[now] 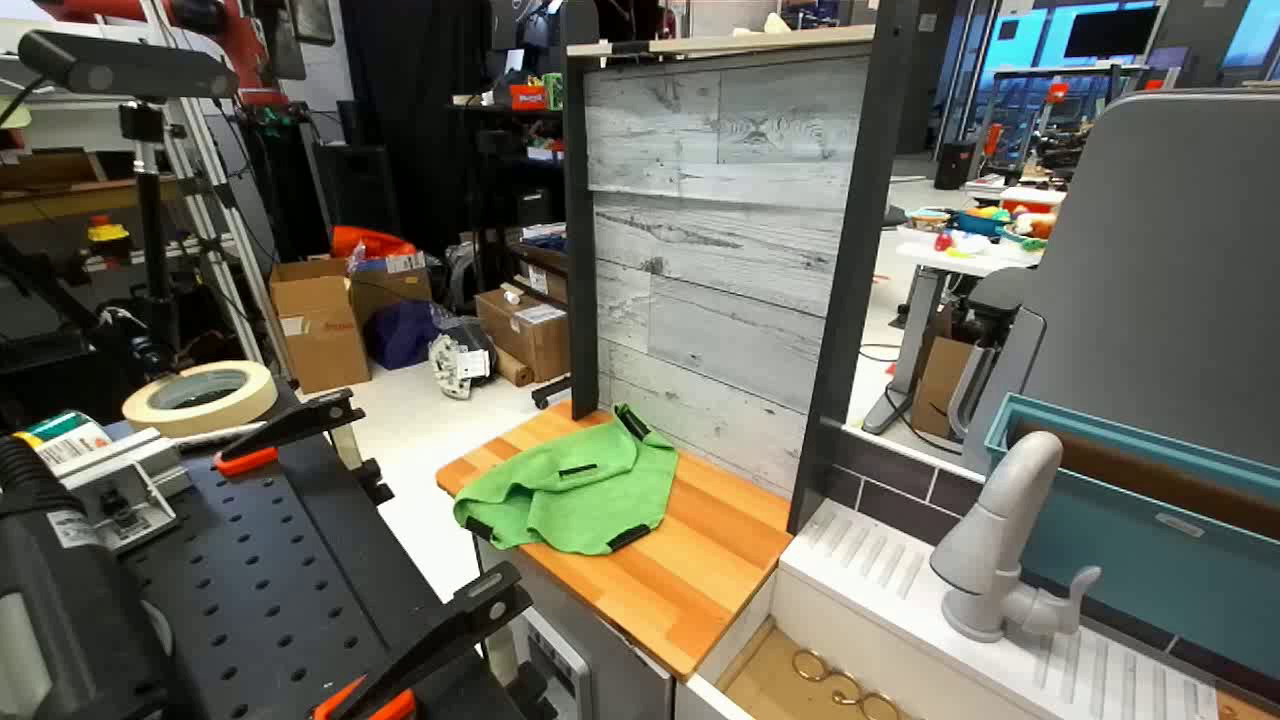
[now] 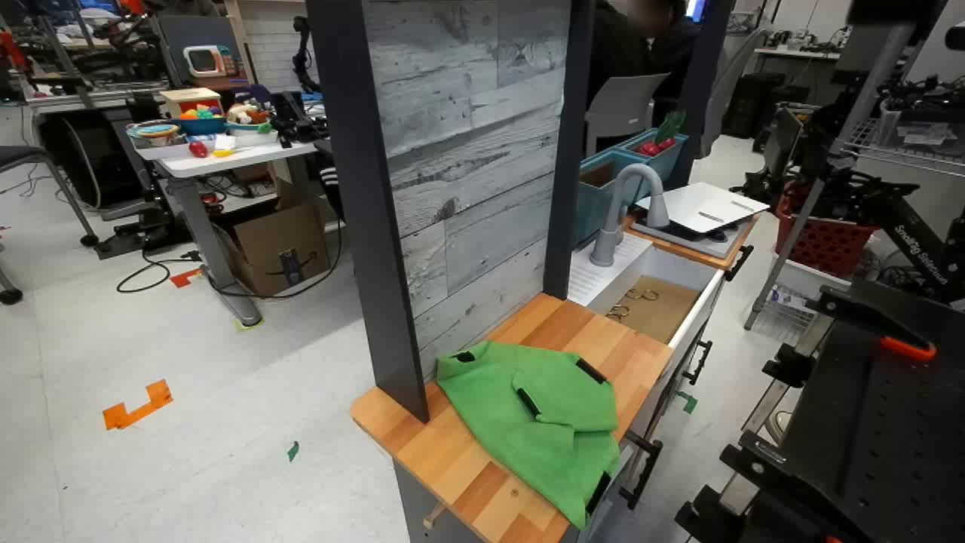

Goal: Fold the green cloth

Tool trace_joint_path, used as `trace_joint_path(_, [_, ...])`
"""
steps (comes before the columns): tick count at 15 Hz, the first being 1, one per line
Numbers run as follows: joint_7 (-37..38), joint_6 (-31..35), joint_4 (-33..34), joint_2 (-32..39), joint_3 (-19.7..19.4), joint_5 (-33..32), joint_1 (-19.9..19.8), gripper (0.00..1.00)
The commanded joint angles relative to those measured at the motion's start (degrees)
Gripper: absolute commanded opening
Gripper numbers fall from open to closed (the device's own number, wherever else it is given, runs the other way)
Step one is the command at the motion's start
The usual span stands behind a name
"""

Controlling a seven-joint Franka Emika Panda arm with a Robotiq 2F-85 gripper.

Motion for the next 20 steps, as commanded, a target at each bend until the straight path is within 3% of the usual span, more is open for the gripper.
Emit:
trace_joint_path(1, [0.4, -0.1, 0.1, 0.2, -1.8, -0.5, 1.9, 1.0])
trace_joint_path(17, [0.4, -0.1, 0.1, 0.2, -1.8, -0.5, 1.9, 1.0])
trace_joint_path(20, [5.9, 5.9, -1.2, 0.3, -1.8, -4.8, 0.2, 1.0])
